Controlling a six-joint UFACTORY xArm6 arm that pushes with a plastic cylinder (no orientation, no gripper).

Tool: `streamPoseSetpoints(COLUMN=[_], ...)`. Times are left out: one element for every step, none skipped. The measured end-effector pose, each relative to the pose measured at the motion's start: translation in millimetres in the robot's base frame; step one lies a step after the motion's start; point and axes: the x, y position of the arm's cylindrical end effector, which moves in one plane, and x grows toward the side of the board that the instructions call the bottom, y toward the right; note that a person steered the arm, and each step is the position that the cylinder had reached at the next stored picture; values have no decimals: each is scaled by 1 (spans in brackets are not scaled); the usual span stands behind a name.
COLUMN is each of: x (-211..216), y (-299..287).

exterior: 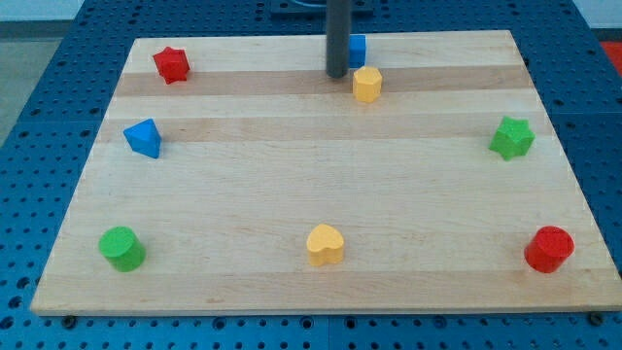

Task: Move the blue cube close to the yellow hexagon

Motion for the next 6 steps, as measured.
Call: streamPoseSetpoints(x=[-2,-61,-65,-65,-65,-44], y=[-24,18,25,40,42,46])
